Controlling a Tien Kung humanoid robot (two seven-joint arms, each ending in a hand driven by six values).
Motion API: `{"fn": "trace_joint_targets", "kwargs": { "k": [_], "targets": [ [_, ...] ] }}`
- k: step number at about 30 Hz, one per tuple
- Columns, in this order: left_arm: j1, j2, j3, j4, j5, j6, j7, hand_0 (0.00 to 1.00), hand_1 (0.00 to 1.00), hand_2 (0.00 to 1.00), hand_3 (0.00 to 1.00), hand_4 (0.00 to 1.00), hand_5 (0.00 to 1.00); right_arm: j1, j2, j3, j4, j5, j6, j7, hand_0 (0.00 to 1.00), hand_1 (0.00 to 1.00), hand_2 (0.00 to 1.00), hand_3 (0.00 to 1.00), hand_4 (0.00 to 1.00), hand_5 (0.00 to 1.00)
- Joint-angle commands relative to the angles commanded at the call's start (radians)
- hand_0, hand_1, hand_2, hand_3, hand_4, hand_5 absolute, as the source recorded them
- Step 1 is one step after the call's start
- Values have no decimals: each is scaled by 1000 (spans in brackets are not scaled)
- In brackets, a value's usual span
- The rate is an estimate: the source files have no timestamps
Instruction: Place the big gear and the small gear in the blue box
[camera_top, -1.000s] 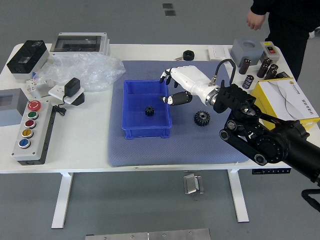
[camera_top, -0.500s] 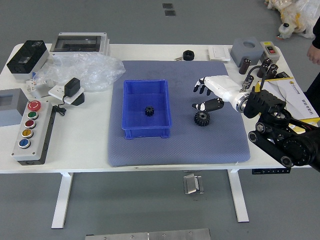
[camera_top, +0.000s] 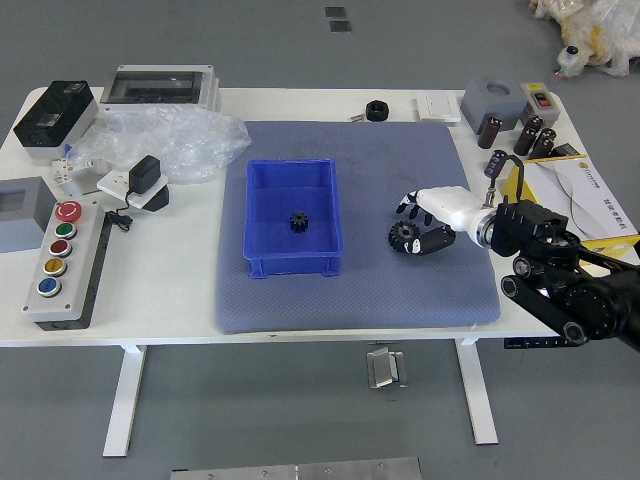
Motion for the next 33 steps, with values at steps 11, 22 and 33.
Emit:
{"fn": "trace_joint_targets", "kwargs": {
  "k": [11, 22, 33],
  "targets": [
    [2, -1, -1, 0, -1, 0, -1, 901, 890, 861, 869, 790, 332, -12, 13, -5, 1, -13, -33, -10, 573, 536, 656, 743, 804, 391],
    [0, -2, 0, 0, -3, 1, -2, 901, 890, 860, 869, 790, 333, -26, 30, -13, 0, -55, -103, -15, 489, 456, 545, 642, 691, 247],
    [0, -5, 0, 0, -4, 1, -2, 902, 890, 860, 869, 790, 332, -40, 37, -30, -4, -59, -123, -16, 528, 458, 547, 644, 625, 187]
  ]
}}
